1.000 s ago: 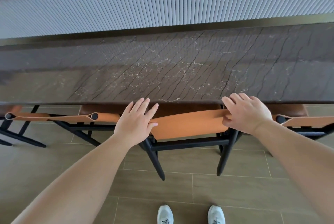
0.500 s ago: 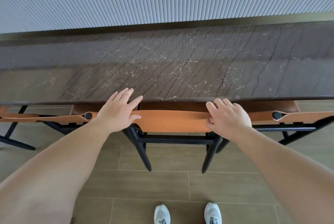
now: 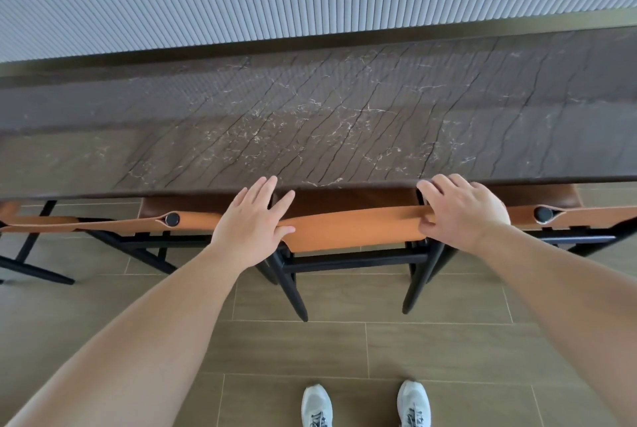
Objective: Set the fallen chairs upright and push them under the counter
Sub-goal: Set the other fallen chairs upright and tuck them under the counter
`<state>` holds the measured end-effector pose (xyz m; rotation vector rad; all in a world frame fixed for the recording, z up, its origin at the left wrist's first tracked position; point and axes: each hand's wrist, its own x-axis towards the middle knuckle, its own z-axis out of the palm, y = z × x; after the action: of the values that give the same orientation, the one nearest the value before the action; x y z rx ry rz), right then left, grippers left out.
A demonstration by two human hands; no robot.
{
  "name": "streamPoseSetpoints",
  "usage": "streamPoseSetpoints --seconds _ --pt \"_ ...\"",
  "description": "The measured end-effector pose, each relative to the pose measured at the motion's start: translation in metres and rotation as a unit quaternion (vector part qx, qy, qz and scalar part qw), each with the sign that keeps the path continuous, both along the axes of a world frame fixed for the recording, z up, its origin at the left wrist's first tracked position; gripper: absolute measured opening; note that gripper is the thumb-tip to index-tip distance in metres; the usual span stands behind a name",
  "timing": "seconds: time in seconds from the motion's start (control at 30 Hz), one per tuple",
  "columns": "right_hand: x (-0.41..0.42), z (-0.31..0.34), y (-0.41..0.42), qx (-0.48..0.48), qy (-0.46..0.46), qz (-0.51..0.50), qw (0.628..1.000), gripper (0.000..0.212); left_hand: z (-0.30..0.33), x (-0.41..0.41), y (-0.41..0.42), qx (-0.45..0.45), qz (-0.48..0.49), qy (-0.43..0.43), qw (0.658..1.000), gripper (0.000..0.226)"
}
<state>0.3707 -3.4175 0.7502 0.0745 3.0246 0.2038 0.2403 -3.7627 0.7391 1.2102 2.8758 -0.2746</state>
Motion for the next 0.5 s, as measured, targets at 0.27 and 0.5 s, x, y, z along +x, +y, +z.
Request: streamPoseSetpoints --seconds 0.27,0.5 --pt "0.003 -0.008 0.014 0.009 0.014 0.000 1.000 0.057 -0.003 0.002 0.008 -0.009 -0.016 0.024 1.000 0.068" --pt "-0.012 -0.004 0.009 0.006 0.037 0.018 0.999 0.043 0.005 -0.027 0.004 -0.017 -0.025 0.036 0.999 0.070"
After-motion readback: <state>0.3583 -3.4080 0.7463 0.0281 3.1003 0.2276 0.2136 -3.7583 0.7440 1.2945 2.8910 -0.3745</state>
